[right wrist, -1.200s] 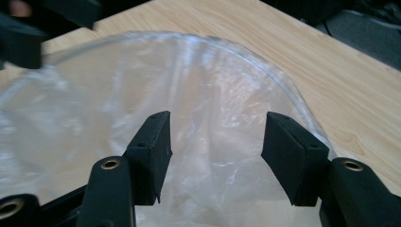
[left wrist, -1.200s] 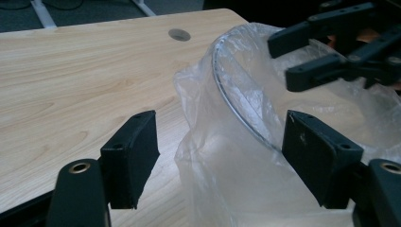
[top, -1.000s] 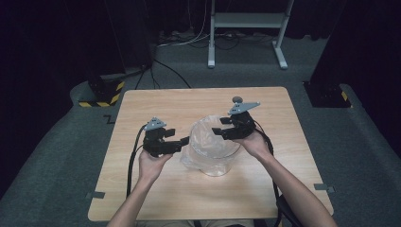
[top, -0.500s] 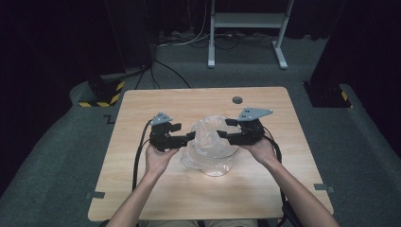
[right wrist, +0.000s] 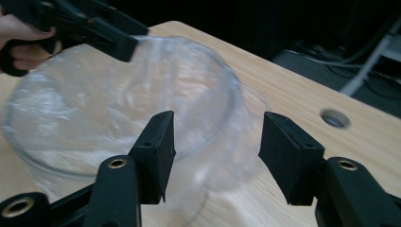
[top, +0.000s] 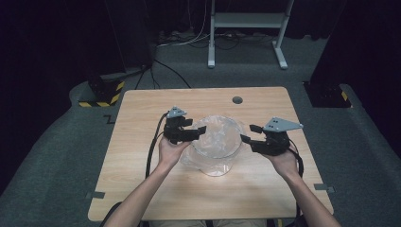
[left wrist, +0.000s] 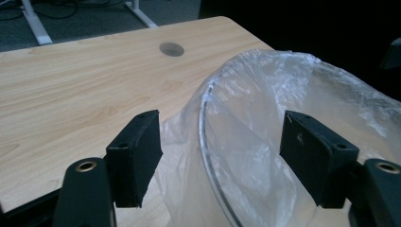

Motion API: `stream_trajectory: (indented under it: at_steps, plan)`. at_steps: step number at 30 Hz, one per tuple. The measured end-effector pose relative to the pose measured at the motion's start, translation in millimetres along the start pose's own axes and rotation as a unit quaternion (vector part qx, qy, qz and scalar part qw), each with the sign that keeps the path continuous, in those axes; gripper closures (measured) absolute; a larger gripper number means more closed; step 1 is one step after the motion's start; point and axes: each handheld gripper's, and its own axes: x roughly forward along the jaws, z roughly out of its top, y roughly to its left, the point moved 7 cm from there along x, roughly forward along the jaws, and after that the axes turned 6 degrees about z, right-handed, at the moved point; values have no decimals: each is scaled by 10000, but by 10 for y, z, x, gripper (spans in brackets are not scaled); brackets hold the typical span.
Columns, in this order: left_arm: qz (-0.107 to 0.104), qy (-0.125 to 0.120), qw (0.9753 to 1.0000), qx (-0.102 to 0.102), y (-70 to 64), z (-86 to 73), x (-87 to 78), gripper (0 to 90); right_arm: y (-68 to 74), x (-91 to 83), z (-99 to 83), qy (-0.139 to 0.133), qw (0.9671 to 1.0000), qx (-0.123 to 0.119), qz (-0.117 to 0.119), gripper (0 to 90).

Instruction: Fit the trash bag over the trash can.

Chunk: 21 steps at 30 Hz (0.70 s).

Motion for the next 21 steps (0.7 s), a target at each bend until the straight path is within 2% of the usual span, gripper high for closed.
stream_trajectory:
  at_steps: [2,4,6,9,10,14,16,21]
  plan:
    - [36,-108,9999,22,-2,20,14,332,-63,-26,-84,-3,9996,240,-118,461]
    - [47,-131,9999,18,-7,25,35,334,-87,0,-169,75,9992,347,-194,461]
    - [41,-153,9999,32,-15,31,50,336,-94,50,-256,231,9988,349,-261,459]
    - [24,-140,9999,44,-33,30,61,337,-88,132,-370,472,9979,381,-236,454]
    - [35,-141,9999,55,-32,29,59,336,-83,173,-424,626,9970,390,-239,454]
    - [48,-172,9998,60,-35,26,24,336,-96,254,-514,933,9945,377,-275,451]
    - [48,-199,9998,60,-29,26,-7,336,-122,223,-482,865,9949,401,-314,451]
    - [64,-217,9997,72,-36,6,-64,336,-232,48,-268,288,9967,548,-516,454]
